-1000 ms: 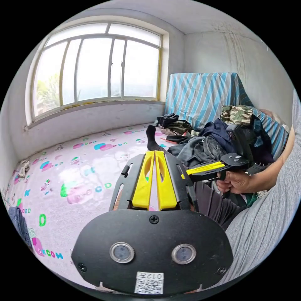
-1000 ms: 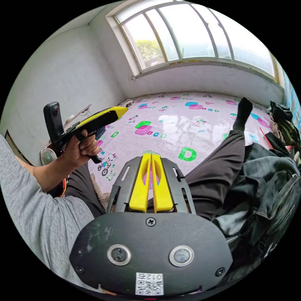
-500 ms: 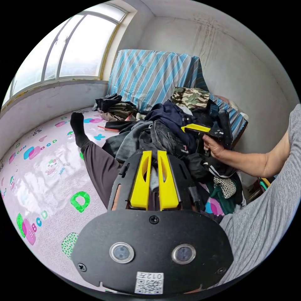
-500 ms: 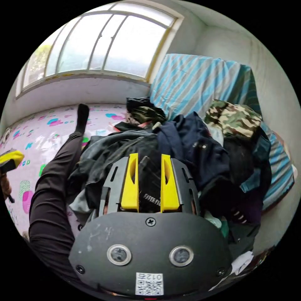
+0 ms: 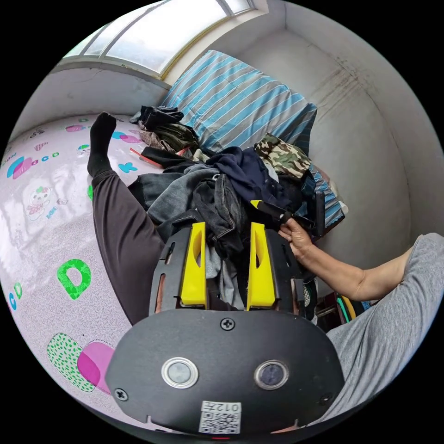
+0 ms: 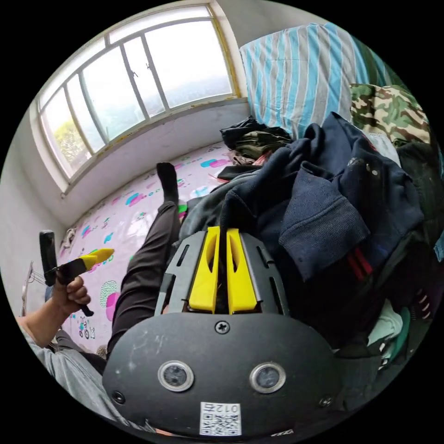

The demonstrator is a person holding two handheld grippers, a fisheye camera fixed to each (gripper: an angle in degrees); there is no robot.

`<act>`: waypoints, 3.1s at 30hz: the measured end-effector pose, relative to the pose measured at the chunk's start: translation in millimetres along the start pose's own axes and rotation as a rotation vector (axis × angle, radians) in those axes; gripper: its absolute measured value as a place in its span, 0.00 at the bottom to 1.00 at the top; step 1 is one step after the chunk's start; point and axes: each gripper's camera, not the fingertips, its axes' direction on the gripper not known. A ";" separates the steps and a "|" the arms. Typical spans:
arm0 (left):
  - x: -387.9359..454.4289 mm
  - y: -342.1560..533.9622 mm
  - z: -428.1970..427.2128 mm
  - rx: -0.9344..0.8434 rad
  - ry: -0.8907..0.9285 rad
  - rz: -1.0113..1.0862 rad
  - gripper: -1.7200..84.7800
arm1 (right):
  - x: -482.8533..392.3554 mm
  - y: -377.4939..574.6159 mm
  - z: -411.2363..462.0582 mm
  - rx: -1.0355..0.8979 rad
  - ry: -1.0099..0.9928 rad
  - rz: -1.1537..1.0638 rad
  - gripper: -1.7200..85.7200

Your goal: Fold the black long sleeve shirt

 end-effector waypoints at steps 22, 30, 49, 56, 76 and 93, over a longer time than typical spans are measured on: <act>36.3 119.0 -303.3 0.525 -0.180 -0.128 0.20 | -346.5 4.4 -43.9 -0.003 -1.043 -0.322 0.01; 85.6 113.1 -271.0 0.403 -0.249 -0.102 0.21 | -314.7 -29.8 -144.4 0.199 -1.169 -0.404 0.01; 206.0 132.2 -481.2 0.859 -0.701 -0.134 0.05 | -20.6 -13.0 -211.4 0.093 -1.589 -0.443 0.01; 292.4 88.9 -512.3 0.901 -0.851 0.050 0.06 | 266.8 -3.8 -119.3 -0.059 -1.459 -0.141 0.02; -5.5 24.3 -445.1 0.175 -0.689 -0.821 0.15 | 753.9 222.8 332.8 -0.254 -0.267 -0.481 0.09; -112.5 -46.1 -380.6 -0.051 -0.820 -0.951 0.12 | 870.2 528.8 642.5 -0.731 -0.016 -1.163 0.14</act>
